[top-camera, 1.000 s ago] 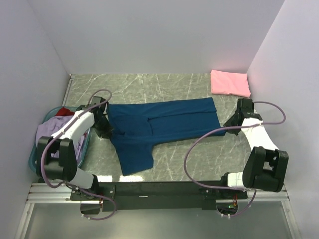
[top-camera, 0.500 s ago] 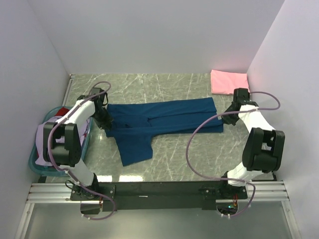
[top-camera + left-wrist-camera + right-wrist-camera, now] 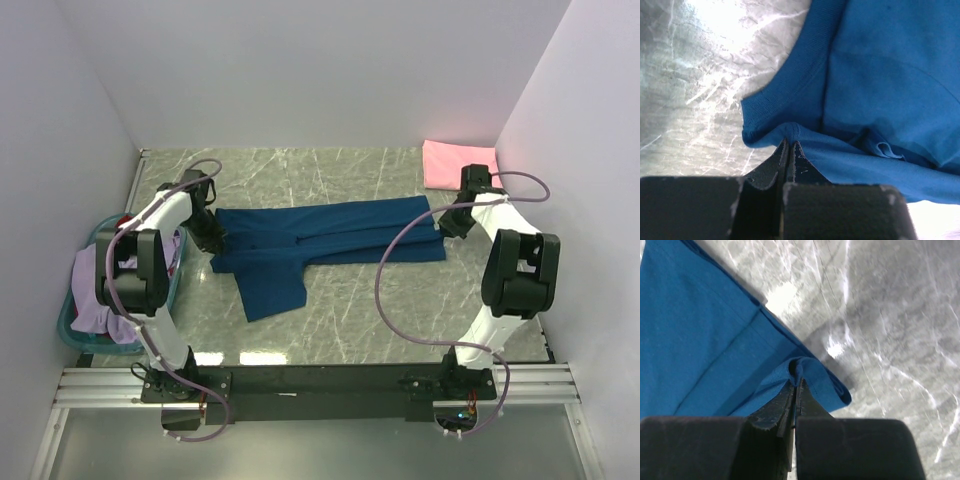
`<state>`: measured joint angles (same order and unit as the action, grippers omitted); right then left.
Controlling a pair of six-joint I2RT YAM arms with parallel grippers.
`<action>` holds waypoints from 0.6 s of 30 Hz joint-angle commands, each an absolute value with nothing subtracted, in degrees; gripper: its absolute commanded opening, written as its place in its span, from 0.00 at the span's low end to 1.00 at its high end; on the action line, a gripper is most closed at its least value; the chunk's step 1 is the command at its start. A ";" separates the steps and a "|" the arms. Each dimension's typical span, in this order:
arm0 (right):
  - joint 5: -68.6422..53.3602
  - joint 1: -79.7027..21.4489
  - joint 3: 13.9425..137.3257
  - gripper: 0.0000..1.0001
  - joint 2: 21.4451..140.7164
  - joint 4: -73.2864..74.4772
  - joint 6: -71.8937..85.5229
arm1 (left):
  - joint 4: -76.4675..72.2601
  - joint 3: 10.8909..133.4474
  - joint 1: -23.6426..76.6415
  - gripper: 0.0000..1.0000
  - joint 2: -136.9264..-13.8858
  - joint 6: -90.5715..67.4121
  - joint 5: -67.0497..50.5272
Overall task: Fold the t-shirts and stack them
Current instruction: Fold the tshirt
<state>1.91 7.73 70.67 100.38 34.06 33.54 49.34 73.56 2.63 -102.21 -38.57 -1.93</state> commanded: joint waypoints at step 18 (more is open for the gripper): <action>1.76 6.24 78.49 0.01 108.72 31.03 32.34 | 46.32 72.33 0.79 0.02 -104.77 -38.58 -0.62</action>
